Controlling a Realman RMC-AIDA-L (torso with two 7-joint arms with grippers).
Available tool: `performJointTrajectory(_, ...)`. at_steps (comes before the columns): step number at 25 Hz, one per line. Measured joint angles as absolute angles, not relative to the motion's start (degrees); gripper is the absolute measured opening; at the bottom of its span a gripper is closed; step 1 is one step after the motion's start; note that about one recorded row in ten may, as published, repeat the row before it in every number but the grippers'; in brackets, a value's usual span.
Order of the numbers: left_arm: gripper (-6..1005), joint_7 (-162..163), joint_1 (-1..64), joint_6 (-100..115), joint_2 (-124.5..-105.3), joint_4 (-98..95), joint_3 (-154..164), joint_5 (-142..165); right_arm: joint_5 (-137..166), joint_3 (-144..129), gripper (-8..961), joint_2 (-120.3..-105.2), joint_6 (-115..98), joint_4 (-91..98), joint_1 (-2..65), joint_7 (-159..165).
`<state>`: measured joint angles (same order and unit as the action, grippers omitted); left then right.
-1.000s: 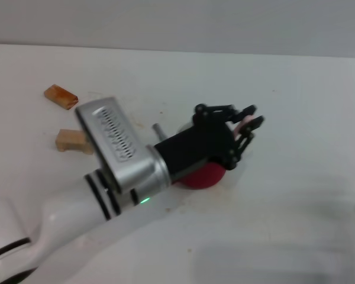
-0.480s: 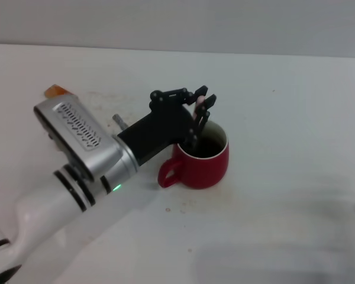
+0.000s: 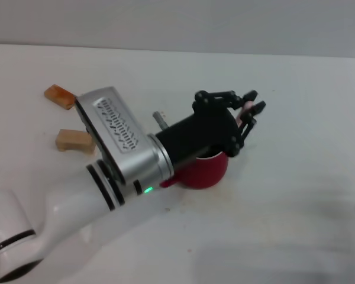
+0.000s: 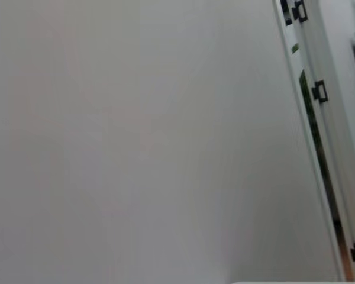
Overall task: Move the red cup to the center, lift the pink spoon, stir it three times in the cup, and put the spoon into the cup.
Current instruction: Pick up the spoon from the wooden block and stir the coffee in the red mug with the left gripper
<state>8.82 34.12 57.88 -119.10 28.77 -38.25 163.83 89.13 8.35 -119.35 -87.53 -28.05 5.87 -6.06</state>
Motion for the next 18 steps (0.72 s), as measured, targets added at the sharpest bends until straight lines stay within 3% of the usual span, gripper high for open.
performJointTrajectory(9, 143, 6.6, 26.1, 60.8, -118.22, 31.6, -39.5, 164.1, 89.1, 8.3, 1, -119.39, -87.1, -28.0, 6.9, -6.1)
performJointTrajectory(18, 143, 5.9, 26.5, 58.7, -118.37, 29.8, -43.1, 164.1, 89.1, 8.3, 1, -119.43, -87.0, -28.1, 7.2, -6.1)
